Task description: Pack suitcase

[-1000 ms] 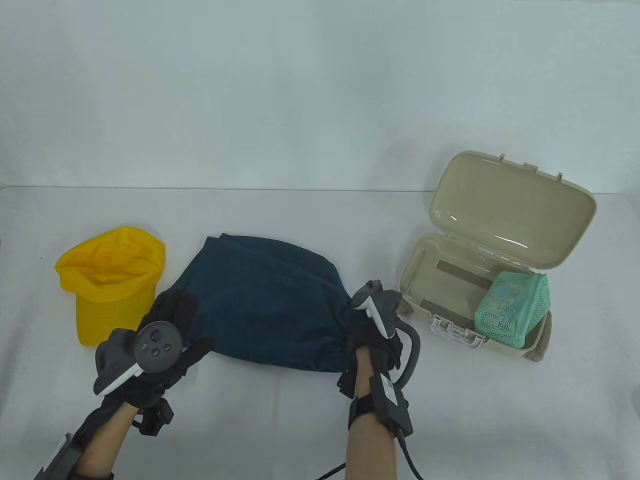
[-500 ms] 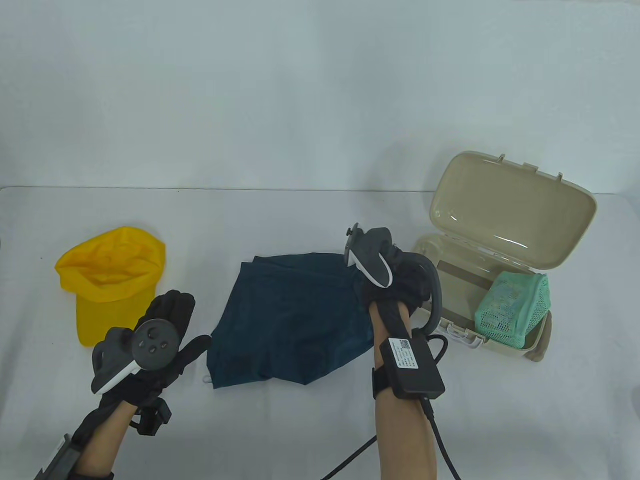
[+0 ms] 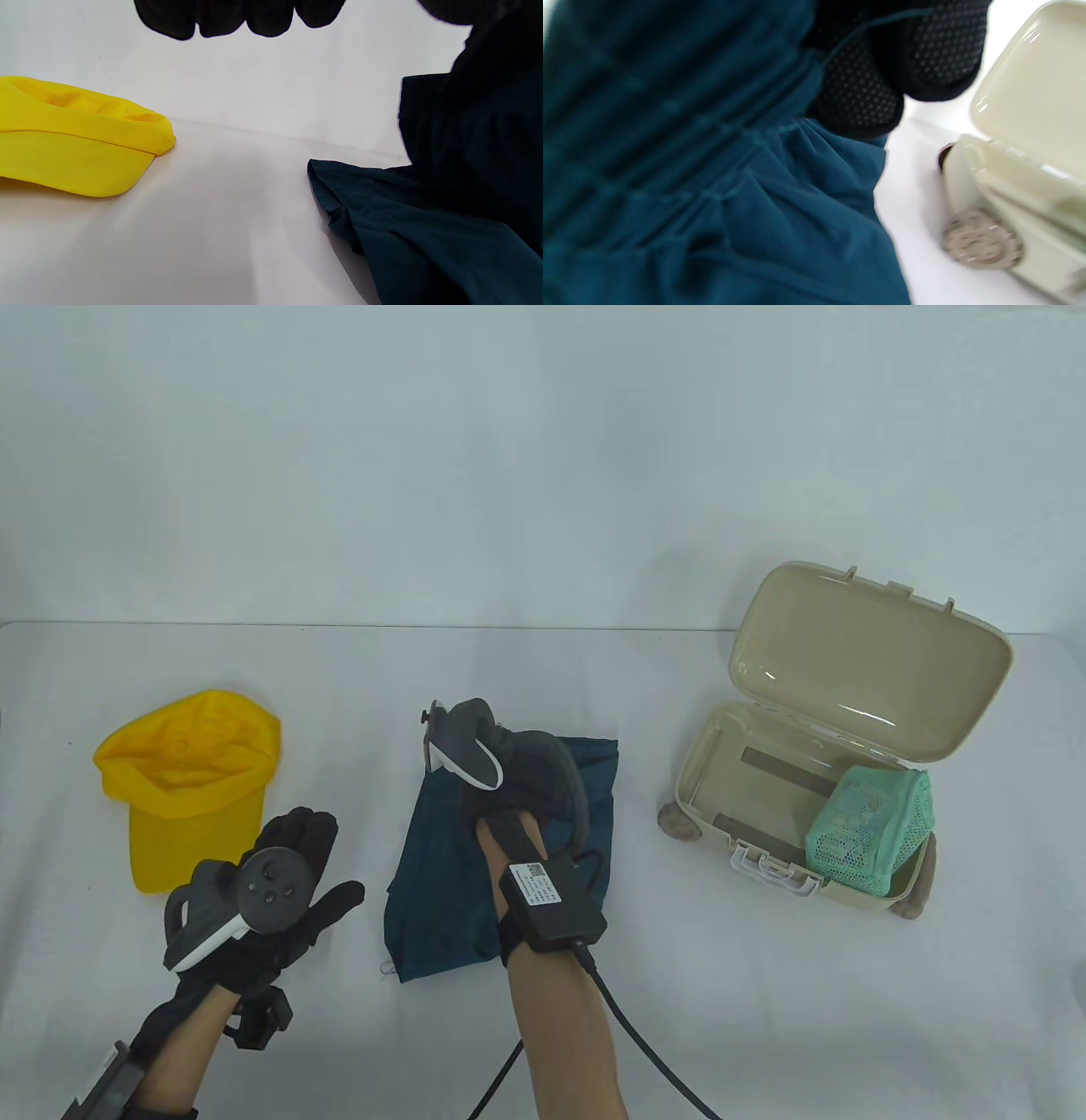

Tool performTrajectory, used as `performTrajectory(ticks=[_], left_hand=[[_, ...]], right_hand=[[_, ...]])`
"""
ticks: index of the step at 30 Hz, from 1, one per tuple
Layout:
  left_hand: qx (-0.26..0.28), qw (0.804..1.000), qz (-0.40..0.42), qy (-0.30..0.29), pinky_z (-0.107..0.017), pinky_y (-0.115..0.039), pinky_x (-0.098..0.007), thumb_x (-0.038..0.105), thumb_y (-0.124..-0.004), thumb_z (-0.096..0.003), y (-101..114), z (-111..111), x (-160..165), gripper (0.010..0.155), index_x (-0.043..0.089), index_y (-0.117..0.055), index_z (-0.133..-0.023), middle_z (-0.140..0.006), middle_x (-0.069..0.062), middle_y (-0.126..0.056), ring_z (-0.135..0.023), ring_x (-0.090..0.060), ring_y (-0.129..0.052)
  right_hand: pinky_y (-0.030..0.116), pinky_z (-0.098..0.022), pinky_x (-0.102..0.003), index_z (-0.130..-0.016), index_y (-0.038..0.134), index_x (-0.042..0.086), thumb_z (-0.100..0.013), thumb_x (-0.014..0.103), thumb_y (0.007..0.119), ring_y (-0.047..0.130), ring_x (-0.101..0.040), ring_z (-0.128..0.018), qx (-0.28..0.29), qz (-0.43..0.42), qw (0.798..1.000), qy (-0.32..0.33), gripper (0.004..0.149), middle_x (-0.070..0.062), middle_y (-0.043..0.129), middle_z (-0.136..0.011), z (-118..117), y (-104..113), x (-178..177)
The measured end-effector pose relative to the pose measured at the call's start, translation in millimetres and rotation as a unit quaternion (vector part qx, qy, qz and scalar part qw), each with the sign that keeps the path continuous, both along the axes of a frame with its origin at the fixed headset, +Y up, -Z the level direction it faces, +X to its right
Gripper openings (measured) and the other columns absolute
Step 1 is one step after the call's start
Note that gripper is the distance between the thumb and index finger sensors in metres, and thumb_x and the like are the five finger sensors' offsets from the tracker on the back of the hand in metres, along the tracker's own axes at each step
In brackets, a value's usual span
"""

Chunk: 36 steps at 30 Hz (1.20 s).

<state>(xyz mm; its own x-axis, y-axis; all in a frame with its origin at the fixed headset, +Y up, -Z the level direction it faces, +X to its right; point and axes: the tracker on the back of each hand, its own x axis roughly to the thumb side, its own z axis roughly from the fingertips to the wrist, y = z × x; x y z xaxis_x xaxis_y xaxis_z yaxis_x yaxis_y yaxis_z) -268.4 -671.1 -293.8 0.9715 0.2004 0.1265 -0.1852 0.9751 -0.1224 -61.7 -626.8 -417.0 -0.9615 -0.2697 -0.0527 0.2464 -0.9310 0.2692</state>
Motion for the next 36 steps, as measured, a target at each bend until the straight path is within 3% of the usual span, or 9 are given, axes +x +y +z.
performTrajectory(ticks=[3,5,7,13,18,21,28,31,36], left_hand=[[-0.004,1.000,-0.002,-0.003,-0.080,-0.049,-0.057,0.062,-0.058,-0.0474,-2,-1,2,0.086,0.019,-0.030,-0.116,-0.123,-0.016,-0.034,-0.114,-0.045,-0.040],[-0.008,1.000,-0.005,-0.002,-0.080,-0.049,-0.057,0.062,-0.058,-0.0474,-3,-2,3,0.086,0.019,-0.030,-0.116,-0.123,-0.016,-0.034,-0.113,-0.045,-0.040],[-0.014,1.000,-0.008,0.001,-0.080,-0.048,-0.057,0.062,-0.058,-0.0475,-6,-4,3,0.086,0.019,-0.029,-0.116,-0.123,-0.016,-0.033,-0.114,-0.045,-0.040],[-0.064,0.998,0.007,0.006,-0.079,-0.049,-0.057,0.063,-0.058,-0.0480,-13,-17,10,0.087,0.019,-0.028,-0.116,-0.123,-0.016,-0.033,-0.113,-0.045,-0.041],[-0.097,0.994,0.011,0.038,-0.079,-0.053,-0.056,0.063,-0.058,-0.0481,-12,-51,31,0.087,0.019,-0.025,-0.116,-0.123,-0.013,-0.038,-0.113,-0.043,-0.047],[-0.119,0.989,0.013,0.084,-0.079,-0.057,-0.052,0.062,-0.059,-0.0481,-21,-77,43,0.087,0.020,-0.023,-0.115,-0.122,-0.010,-0.044,-0.111,-0.039,-0.055],[-0.169,0.971,0.041,0.165,-0.070,-0.071,-0.045,0.057,-0.066,-0.0484,-55,-102,64,0.087,0.015,-0.030,-0.115,-0.113,-0.009,-0.063,-0.099,-0.035,-0.078],[-0.170,0.964,-0.016,0.205,-0.075,-0.057,-0.055,0.058,-0.066,-0.0478,-66,-109,72,0.086,0.012,-0.038,-0.114,-0.119,-0.017,-0.049,-0.107,-0.046,-0.057],[-0.223,0.951,-0.028,0.214,-0.075,-0.050,-0.061,0.060,-0.070,-0.0453,-81,-120,83,0.088,0.008,-0.048,-0.113,-0.118,-0.023,-0.042,-0.105,-0.053,-0.047]], right_hand=[[0.090,-0.040,-0.036,-0.089,0.080,0.007,-0.050,0.055,0.071,0.104,-0.013,-0.045,-0.028,-0.086,0.996,0.006,0.062,0.001,0.100,-0.060,-4,-11,-2],[0.087,-0.047,-0.040,-0.096,0.073,0.007,-0.052,0.057,0.063,0.103,-0.020,-0.058,-0.086,-0.194,0.977,0.026,0.067,-0.002,0.097,-0.073,-12,-19,2],[0.085,-0.049,-0.042,-0.103,0.065,0.005,-0.051,0.062,0.057,0.100,-0.027,-0.066,-0.094,-0.265,0.960,0.014,0.077,-0.008,0.092,-0.085,-17,-20,10],[0.085,-0.048,-0.043,-0.106,0.059,0.005,-0.051,0.062,0.057,0.097,-0.031,-0.072,-0.046,-0.206,0.978,-0.003,0.079,-0.012,0.086,-0.094,-22,2,54],[0.086,-0.046,-0.042,-0.107,0.058,0.004,-0.051,0.063,0.059,0.097,-0.032,-0.071,-0.031,-0.203,0.977,-0.053,0.081,-0.014,0.084,-0.096,-21,4,104],[0.087,-0.044,-0.041,-0.108,0.055,0.001,-0.050,0.065,0.060,0.097,-0.034,-0.071,-0.047,-0.206,0.974,-0.077,0.087,-0.017,0.082,-0.097,-17,-14,123],[0.089,-0.043,-0.042,-0.109,0.049,-0.005,-0.049,0.067,0.059,0.097,-0.036,-0.072,-0.107,-0.224,0.963,-0.104,0.094,-0.021,0.080,-0.098,-11,-70,144],[0.089,-0.043,-0.040,-0.108,0.052,-0.005,-0.048,0.067,0.059,0.098,-0.034,-0.070,-0.127,-0.238,0.957,-0.107,0.094,-0.020,0.085,-0.094,-9,-91,147],[0.090,-0.040,-0.035,-0.101,0.064,-0.004,-0.047,0.067,0.062,0.103,-0.024,-0.060,-0.107,-0.239,0.959,-0.106,0.089,-0.012,0.095,-0.075,-10,-107,146]])
